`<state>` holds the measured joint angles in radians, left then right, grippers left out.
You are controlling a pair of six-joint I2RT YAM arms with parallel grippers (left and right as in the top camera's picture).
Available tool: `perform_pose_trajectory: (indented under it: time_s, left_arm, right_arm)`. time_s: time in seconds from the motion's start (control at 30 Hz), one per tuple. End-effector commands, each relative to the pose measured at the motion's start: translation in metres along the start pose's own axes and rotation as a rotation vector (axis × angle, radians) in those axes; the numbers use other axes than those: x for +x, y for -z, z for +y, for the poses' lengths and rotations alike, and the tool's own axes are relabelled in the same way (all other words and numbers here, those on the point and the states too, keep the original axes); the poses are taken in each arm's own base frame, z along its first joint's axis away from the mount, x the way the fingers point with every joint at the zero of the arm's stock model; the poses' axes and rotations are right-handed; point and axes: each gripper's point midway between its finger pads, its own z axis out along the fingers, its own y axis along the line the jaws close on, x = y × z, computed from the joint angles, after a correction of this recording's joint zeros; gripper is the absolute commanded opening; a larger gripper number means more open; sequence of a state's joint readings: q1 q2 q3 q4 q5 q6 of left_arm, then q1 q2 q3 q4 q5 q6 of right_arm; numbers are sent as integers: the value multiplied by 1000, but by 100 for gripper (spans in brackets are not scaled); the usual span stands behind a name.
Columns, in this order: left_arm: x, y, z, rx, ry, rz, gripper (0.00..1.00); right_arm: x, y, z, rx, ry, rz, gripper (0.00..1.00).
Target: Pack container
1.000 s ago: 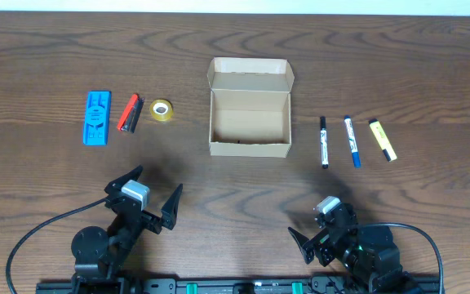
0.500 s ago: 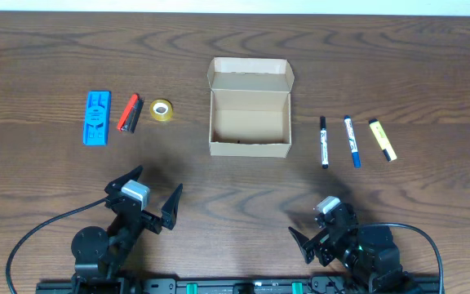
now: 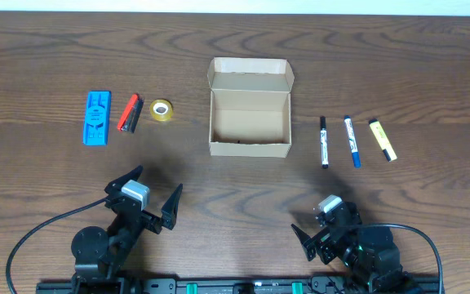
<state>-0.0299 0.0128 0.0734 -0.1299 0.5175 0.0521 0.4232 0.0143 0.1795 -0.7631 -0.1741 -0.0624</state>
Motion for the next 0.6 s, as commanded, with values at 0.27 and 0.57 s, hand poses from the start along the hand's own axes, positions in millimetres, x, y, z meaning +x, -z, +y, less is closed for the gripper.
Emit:
perform_pose_trajectory:
  time_s: [0.27,0.57]
  left_arm:
    - [13,-2,-3,25,8,22,95]
    - [13,-2,-8,57,35,23,95]
  right_arm:
    - [3,-2,0,5,19,4,99]
    - [3,-2,-1,5,19,4,99]
